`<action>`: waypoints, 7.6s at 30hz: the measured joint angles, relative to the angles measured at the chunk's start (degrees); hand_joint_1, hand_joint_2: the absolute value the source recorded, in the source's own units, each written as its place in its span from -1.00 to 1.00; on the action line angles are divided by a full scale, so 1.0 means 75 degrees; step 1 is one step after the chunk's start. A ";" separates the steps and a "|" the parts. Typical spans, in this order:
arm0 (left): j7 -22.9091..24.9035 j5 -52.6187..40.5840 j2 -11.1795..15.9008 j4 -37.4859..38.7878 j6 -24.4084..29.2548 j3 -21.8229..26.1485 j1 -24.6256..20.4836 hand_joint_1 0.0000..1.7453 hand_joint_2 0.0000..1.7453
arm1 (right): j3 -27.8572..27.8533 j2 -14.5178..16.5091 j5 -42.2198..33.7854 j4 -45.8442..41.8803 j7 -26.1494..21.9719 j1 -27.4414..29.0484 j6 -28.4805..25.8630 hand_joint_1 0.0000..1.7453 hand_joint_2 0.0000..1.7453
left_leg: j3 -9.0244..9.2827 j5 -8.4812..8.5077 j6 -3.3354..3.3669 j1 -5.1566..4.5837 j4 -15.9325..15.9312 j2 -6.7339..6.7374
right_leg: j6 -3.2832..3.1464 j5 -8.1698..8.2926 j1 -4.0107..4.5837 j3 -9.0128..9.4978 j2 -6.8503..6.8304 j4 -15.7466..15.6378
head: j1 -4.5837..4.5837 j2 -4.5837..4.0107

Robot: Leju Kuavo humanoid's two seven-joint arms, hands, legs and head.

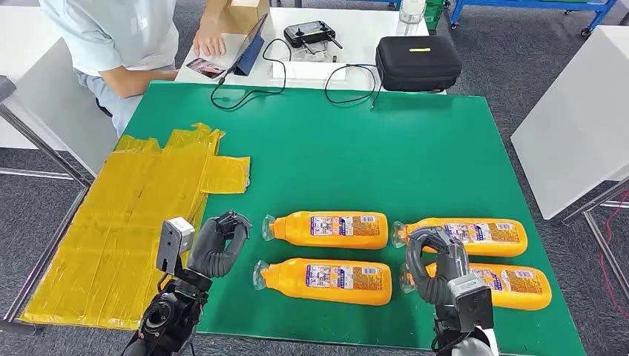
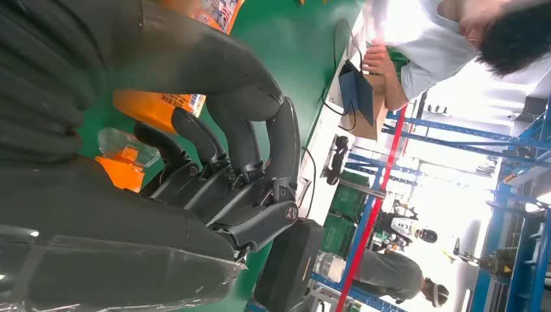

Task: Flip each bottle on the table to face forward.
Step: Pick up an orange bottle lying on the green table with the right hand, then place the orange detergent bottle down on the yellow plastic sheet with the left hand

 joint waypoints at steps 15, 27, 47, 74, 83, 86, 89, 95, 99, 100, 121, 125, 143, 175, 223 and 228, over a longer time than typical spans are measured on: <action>-0.1646 -0.1955 -0.0466 -0.1389 0.2497 0.0709 0.1357 1.00 1.00 | 0.1882 0.0256 0.2464 -0.0069 0.0451 -0.0462 -0.2777 0.78 1.00 | 0.0010 -0.0015 -0.0018 0.0007 -0.0004 0.0007 | 0.0007 -0.0025 0.0004 0.0008 0.0008 0.0001 | 0.0000 0.0000; -0.1622 -0.1705 -0.0580 -0.1395 0.2408 0.0907 0.1427 -1.00 1.00 | 0.2210 0.0099 0.2847 -0.0082 0.0741 -0.0586 -0.2639 -1.00 1.00 | 0.0008 -0.0015 -0.0017 0.0005 -0.0003 0.0003 | 0.0008 -0.0025 0.0003 0.0008 0.0007 0.0001 | 0.0000 0.0000; -0.1372 -0.1598 -0.0894 -0.1202 0.1832 0.1263 0.1140 -1.00 1.00 | 0.2991 -0.1311 0.6875 0.1399 0.3124 -0.2262 -0.1105 -1.00 1.00 | 0.0006 -0.0007 -0.0008 0.0002 0.0002 0.0003 | 0.0015 -0.0018 0.0000 0.0010 0.0004 0.0001 | 0.0000 0.0000; -0.1230 -0.1408 -0.1043 -0.0202 0.1557 0.1062 0.0503 -1.00 1.00 | 0.3795 -0.1139 0.6594 0.5242 0.3192 -0.4290 -0.0432 -1.00 1.00 | 0.0005 -0.0005 -0.0008 0.0002 0.0003 0.0003 | 0.0017 -0.0017 0.0002 0.0010 0.0003 0.0003 | 0.0000 0.0000; -0.1224 -0.1344 -0.1061 0.0072 0.1556 0.0914 0.0346 -1.00 1.00 | 0.3892 -0.0819 0.6508 0.6469 0.3181 -0.4874 -0.0364 -0.77 1.00 | 0.0015 -0.0007 -0.0009 0.0003 0.0003 0.0007 | 0.0016 -0.0017 0.0003 0.0012 0.0008 0.0002 | 0.0000 0.0000; -0.1224 -0.1341 -0.1061 0.0130 0.1557 0.0886 0.0328 -1.00 1.00 | 0.3901 -0.0753 0.6510 0.6677 0.3181 -0.4974 -0.0378 0.60 1.00 | 0.0024 -0.0007 -0.0009 0.0003 0.0002 0.0008 | 0.0016 -0.0017 0.0004 0.0020 0.0008 0.0002 | 0.0001 0.0000; -0.1224 -0.1317 -0.1061 0.0184 0.1571 0.0850 0.0302 -1.00 1.00 | 0.3909 -0.0672 0.6489 0.6897 0.3173 -0.5051 -0.0524 0.96 1.00 | 0.0030 -0.0006 -0.0009 0.0003 0.0002 0.0007 | 0.0016 -0.0016 0.0003 0.0027 0.0008 0.0002 | 0.0001 0.0000; -0.1224 -0.1265 -0.1061 0.0235 0.1601 0.0791 0.0252 -1.00 1.00 | 0.3944 -0.0550 0.6426 0.7211 0.3160 -0.5199 -0.0736 1.00 1.00 | 0.0039 -0.0005 -0.0008 0.0003 0.0003 0.0006 | 0.0016 -0.0016 0.0002 0.0039 0.0007 0.0002 | 0.0001 0.0000; -0.1224 -0.1254 -0.1061 0.0272 0.1634 0.0785 0.0246 -1.00 1.00 | 0.3946 -0.0508 0.6352 0.7270 0.3157 -0.5205 -0.0925 1.00 1.00 | 0.0040 -0.0006 -0.0008 0.0003 0.0003 0.0007 | 0.0016 -0.0016 0.0002 0.0038 0.0007 0.0002 | 0.0000 0.0000; -0.1224 -0.1252 -0.1061 0.0275 0.1638 0.0783 0.0246 -1.00 1.00 | 0.3946 -0.0503 0.6336 0.7276 0.3157 -0.5203 -0.0959 1.00 1.00 | 0.0040 -0.0006 -0.0008 0.0003 0.0003 0.0007 | 0.0016 -0.0016 0.0002 0.0037 0.0007 0.0002 | 0.0000 0.0000; -0.0990 -0.1440 -0.0976 0.0035 0.1601 0.0525 0.0228 -1.00 1.00 | 0.2586 0.0039 0.3277 0.5332 0.1671 -0.3800 -0.2374 1.00 1.00 | 0.0016 -0.0007 -0.0009 0.0003 0.0002 0.0000 | 0.0016 -0.0018 0.0004 0.0018 0.0000 0.0003 | -0.0001 0.0000; -0.0453 -0.0947 -0.0830 -0.0104 0.0988 0.0149 0.0012 -1.00 1.00 | 0.2119 0.0319 0.2007 0.4165 0.1114 -0.3284 -0.2462 1.00 1.00 | 0.0009 -0.0007 -0.0009 0.0004 0.0001 0.0001 | 0.0015 -0.0020 0.0003 0.0011 0.0001 0.0003 | 0.0001 0.0000; 0.0120 -0.0001 -0.0501 -0.0122 0.0420 -0.0784 -0.0977 -1.00 1.00 | 0.1946 0.0814 0.1102 0.2899 0.0459 -0.2825 -0.2672 1.00 1.00 | 0.0008 -0.0007 -0.0009 0.0003 0.0002 0.0002 | 0.0017 -0.0018 0.0002 0.0009 0.0002 0.0003 | 0.0000 0.0000; 0.0717 0.2041 -0.0391 0.0110 -0.0283 -0.0976 -0.1720 -1.00 1.00 | 0.3700 0.1206 0.2103 0.4638 0.0556 -0.3392 -0.2567 1.00 1.00 | 0.0006 -0.0005 -0.0009 0.0004 0.0002 0.0003 | 0.0016 -0.0019 0.0003 0.0007 0.0002 0.0005 | 0.0001 0.0000; -0.0084 0.0643 -0.0138 -0.0040 0.1312 -0.0849 -0.1687 1.00 1.00 | 0.3577 0.0860 0.1990 0.3041 0.0309 -0.2880 -0.3424 -1.00 1.00 | 0.0004 -0.0005 -0.0010 0.0004 0.0002 0.0003 | 0.0016 -0.0019 0.0003 0.0005 0.0001 0.0005 | 0.0001 0.0000; -0.0398 -0.1789 0.0097 -0.0539 0.2772 -0.0533 -0.1502 1.00 1.00 | 0.3303 0.0632 0.2229 0.1808 0.0307 -0.2370 -0.3561 -1.00 1.00 | 0.0003 -0.0007 -0.0010 0.0004 0.0001 0.0003 | 0.0015 -0.0020 0.0003 0.0004 0.0001 0.0004 | 0.0001 0.0000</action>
